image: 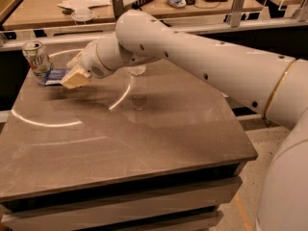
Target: Move rxbar blueberry near 7up can
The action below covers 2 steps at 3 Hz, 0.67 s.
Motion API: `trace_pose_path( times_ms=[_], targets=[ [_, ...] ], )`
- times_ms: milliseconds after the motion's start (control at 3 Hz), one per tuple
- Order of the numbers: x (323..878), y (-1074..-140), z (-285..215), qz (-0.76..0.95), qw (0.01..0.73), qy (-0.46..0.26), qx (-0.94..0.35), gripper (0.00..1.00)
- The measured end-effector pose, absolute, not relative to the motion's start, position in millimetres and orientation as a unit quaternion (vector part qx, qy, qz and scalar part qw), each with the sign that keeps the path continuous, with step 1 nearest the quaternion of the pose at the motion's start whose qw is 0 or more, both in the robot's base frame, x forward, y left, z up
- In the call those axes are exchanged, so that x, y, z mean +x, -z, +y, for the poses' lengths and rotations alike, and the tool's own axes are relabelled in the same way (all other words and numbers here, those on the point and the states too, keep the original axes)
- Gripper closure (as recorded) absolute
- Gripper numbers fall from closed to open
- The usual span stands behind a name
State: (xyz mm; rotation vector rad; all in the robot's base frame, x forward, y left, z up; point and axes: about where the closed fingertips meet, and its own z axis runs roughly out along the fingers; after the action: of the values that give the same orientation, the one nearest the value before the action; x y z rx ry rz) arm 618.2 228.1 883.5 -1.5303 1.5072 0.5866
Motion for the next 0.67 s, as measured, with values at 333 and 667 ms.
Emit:
trace_pose_path(
  times_ms=[333, 667],
  targets=[
    [621.4, -880.2, 234.1, 0.605, 0.437, -0.235, -0.623, 0.07],
    [620.2, -879.3, 235.4, 0.601, 0.437, -0.238, -0.626, 0.00]
  ],
)
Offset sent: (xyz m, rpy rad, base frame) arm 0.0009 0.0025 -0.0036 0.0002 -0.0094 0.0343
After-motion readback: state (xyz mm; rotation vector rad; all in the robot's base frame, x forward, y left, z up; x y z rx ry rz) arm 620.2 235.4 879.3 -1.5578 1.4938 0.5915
